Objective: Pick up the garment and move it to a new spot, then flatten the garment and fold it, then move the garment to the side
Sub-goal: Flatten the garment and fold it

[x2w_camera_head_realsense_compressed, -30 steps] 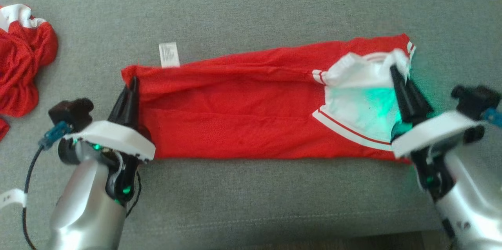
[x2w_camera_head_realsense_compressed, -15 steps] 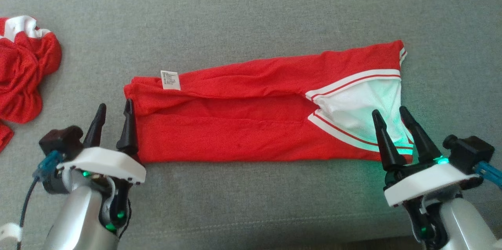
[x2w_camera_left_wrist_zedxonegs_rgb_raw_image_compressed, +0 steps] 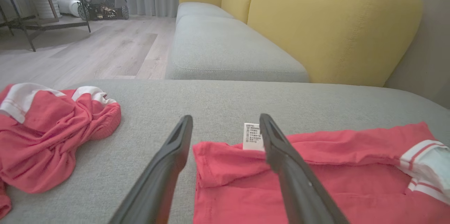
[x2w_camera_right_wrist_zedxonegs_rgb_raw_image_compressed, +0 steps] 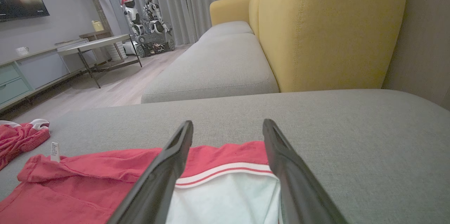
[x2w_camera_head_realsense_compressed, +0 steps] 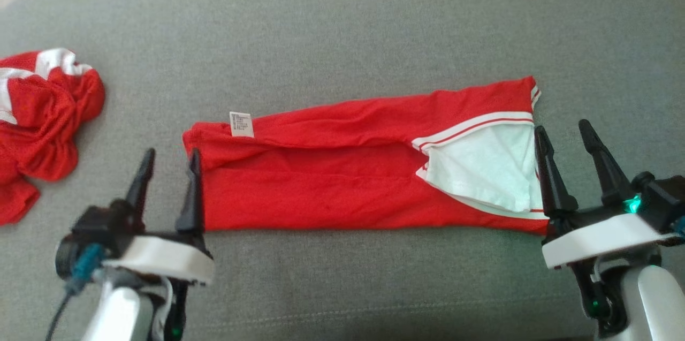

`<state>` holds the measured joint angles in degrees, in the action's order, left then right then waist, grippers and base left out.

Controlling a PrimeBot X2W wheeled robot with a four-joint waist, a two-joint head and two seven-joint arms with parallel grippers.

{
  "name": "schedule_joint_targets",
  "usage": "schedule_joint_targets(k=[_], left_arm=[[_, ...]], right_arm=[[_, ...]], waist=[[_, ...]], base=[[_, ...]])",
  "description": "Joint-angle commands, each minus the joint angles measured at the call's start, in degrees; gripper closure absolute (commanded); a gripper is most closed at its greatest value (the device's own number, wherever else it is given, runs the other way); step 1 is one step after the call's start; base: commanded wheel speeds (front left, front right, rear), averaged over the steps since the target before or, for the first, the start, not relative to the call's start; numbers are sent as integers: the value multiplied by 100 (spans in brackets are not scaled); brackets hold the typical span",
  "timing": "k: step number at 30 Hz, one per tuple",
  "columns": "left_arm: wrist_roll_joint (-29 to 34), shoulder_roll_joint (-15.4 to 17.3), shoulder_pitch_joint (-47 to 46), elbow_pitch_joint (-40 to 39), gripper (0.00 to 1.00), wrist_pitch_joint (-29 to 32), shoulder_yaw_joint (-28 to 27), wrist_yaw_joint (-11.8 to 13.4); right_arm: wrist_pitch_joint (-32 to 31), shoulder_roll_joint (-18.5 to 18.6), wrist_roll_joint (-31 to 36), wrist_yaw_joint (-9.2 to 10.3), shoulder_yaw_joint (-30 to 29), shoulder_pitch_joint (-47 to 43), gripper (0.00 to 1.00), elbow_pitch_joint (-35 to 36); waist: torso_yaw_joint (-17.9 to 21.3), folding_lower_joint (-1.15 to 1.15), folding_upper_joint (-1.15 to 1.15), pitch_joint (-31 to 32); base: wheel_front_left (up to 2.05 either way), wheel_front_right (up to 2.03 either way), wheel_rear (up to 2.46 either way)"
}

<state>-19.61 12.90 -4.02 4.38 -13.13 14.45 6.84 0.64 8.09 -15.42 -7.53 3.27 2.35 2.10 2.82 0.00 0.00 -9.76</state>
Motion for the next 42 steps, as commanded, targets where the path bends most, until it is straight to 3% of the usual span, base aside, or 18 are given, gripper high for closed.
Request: schedule_joint_targets(k=[1, 28, 36, 42], left_arm=[[75, 163, -59, -259, 0, 33, -161, 53], [98, 226, 52, -569, 0, 209, -9, 211], [111, 196, -310, -559, 0, 167, 82, 124], [111, 134, -560, -403, 0, 86, 168, 37]], right_arm=[[-19, 38, 61, 4, 98, 13, 0, 205], [-90, 88, 56, 4, -2, 243, 0, -156], [-216, 549, 2, 4, -21, 1464, 0, -1429], [-631, 622, -64, 4, 163, 1898, 0, -2539]], waist=[[-5, 0, 0, 83], [-54, 0, 0, 97], [-123, 0, 0, -336], [-201, 0, 0, -600]], base=[[0, 0, 0], [0, 0, 0], [0, 0, 0], [0, 0, 0]])
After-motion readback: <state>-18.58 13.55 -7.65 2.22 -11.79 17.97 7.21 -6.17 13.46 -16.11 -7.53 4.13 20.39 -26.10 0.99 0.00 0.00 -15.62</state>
